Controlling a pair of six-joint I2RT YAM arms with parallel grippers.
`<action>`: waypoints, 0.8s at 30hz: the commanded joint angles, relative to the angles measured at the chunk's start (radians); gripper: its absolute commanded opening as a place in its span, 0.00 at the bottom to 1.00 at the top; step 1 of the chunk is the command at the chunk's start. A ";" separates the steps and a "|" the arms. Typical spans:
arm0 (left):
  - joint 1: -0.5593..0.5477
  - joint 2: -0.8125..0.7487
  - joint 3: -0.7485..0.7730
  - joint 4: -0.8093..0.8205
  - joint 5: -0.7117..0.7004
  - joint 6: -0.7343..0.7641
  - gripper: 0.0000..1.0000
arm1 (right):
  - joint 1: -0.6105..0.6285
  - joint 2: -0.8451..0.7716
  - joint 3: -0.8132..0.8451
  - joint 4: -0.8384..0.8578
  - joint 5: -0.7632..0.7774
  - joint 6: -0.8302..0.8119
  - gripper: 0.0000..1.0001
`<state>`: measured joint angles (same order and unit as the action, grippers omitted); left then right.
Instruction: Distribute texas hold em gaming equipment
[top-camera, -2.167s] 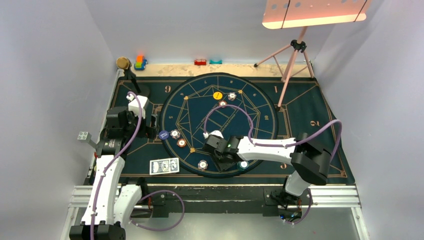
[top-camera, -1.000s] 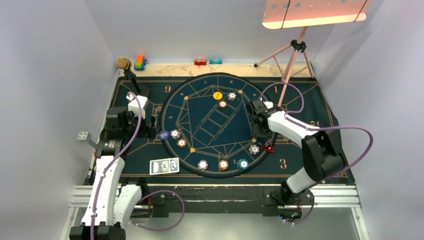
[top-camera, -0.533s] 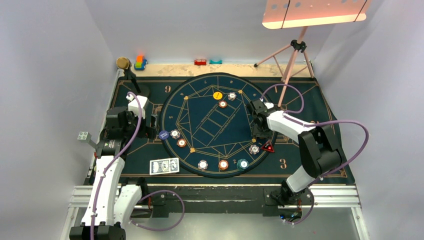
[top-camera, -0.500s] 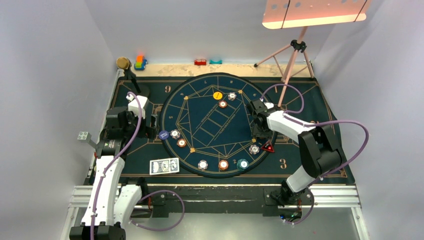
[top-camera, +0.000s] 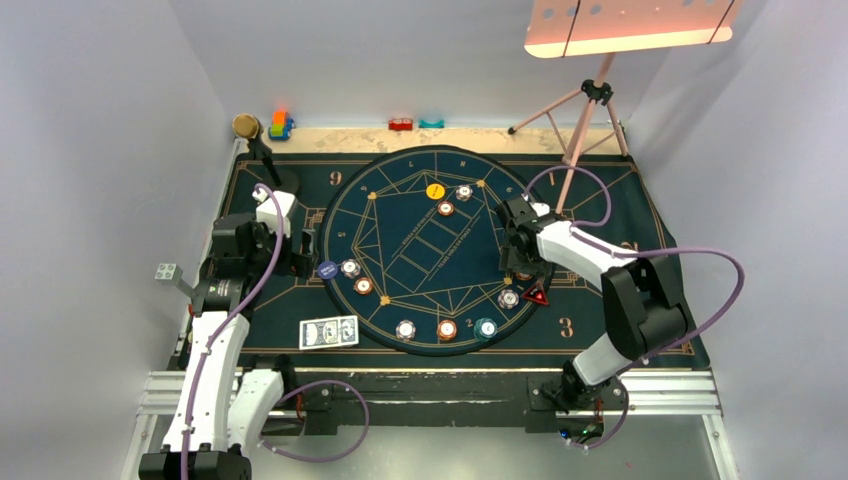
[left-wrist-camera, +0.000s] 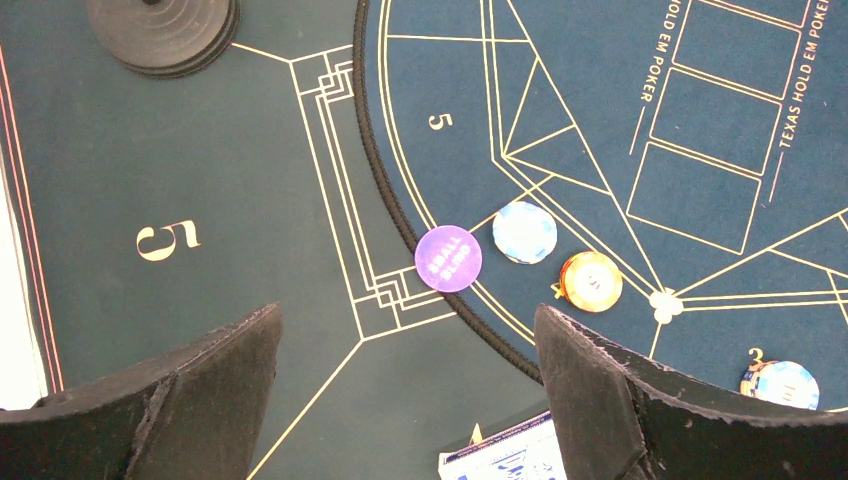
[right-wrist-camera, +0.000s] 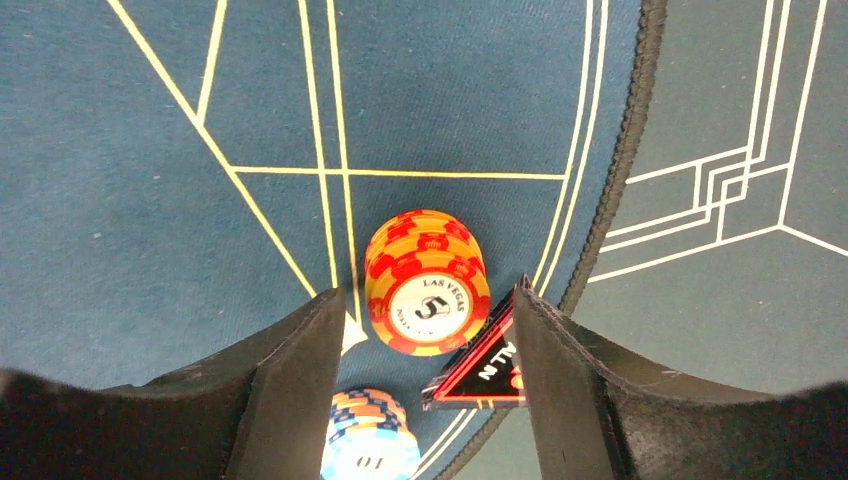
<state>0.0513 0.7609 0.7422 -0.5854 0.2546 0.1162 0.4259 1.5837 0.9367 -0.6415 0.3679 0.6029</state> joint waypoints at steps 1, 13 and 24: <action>0.007 -0.006 0.000 0.029 0.009 0.011 1.00 | 0.007 -0.113 0.073 -0.040 -0.002 0.001 0.66; 0.007 -0.004 0.000 0.029 0.010 0.012 1.00 | 0.335 -0.316 0.182 -0.305 -0.058 0.002 0.85; 0.007 -0.003 -0.001 0.029 0.016 0.015 1.00 | 0.578 -0.386 -0.019 -0.312 -0.123 0.225 0.90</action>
<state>0.0513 0.7616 0.7422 -0.5854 0.2554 0.1162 0.9787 1.2396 0.9718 -0.9417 0.2695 0.7258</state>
